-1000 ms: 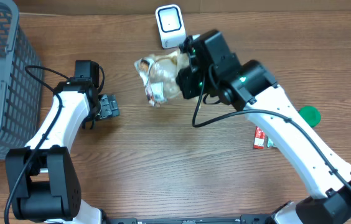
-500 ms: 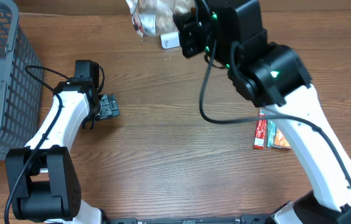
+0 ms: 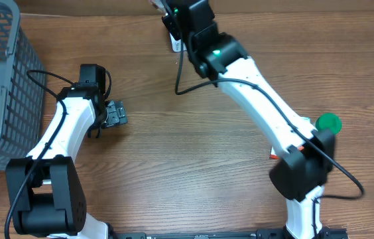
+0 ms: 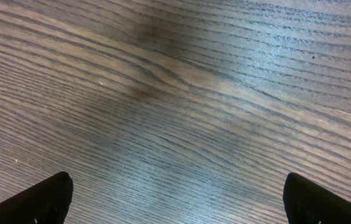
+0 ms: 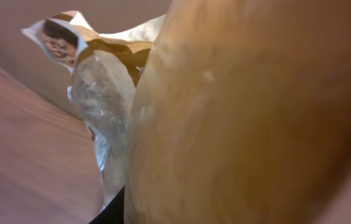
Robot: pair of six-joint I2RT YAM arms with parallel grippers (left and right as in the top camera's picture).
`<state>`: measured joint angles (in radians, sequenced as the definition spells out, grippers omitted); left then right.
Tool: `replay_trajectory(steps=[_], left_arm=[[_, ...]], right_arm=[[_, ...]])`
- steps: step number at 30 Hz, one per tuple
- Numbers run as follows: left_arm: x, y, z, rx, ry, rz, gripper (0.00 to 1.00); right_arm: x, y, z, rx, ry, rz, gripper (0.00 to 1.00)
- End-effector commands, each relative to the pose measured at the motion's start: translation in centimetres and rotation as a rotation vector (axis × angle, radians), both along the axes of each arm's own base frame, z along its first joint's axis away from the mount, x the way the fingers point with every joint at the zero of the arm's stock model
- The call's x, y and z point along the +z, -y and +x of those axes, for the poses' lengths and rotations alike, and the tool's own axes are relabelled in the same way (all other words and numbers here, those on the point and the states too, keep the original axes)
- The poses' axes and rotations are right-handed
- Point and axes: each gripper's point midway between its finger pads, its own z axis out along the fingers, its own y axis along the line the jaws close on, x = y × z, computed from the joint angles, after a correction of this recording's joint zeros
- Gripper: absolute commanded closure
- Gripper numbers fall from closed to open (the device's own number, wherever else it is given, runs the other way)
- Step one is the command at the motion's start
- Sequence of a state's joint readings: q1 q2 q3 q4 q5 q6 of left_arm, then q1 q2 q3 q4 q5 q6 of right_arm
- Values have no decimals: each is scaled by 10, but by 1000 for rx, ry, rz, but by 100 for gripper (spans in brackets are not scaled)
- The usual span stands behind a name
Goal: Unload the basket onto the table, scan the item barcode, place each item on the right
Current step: 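Lift the PanTree bag with the right gripper toward the scanner, then hold the PanTree bag against the scanner window with the right gripper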
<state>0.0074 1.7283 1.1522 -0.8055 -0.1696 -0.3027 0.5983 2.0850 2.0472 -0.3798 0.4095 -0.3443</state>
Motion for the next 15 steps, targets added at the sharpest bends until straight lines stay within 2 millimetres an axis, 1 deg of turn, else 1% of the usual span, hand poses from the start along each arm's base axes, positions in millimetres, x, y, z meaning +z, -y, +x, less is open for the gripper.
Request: replay_trajectory(steps=[1, 3, 6, 11, 15], left_arm=[[1, -4, 5, -12, 4, 17, 0], [1, -4, 5, -12, 4, 17, 0], [1, -4, 5, -12, 3, 17, 0], [1, -4, 5, -12, 3, 17, 0], [1, -4, 5, -12, 3, 17, 0]], right_arm=[[-13, 16, 19, -127, 74, -169, 96], [-22, 15, 28, -153, 92, -162, 96], [-35, 9, 40, -157, 120, -142, 96], [-57, 3, 56, -168, 168, -191, 96], [-71, 7, 67, -202, 201, -230, 96]])
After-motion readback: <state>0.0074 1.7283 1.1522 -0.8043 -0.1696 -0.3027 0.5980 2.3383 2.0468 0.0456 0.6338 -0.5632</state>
